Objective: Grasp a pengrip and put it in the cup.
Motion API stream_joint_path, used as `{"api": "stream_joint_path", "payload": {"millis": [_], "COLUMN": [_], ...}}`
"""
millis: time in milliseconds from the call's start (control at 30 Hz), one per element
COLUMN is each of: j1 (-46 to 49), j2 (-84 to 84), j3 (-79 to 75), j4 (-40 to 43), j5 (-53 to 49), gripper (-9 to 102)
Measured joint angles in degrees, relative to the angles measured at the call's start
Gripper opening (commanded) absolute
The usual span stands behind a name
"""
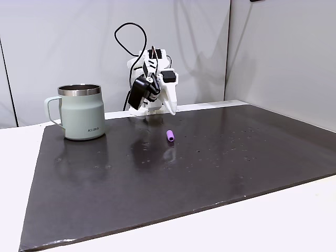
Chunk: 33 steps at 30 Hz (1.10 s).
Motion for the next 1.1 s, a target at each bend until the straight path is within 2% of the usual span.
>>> {"api": "stream_joint_path", "payload": {"millis": [433,767,933,1100], "j1": [0.0,-0.1,-1.6,2.3], "j2": [0.0,-0.8,-17.5,-39.3], "j3": [0.0,-2.1,-16.8,-31.1], "j4": [0.0,0.4,3.2,1.8], "j5": [0.4,-16.2,-20.4,-26.8], "gripper": [0,0,0,0]}}
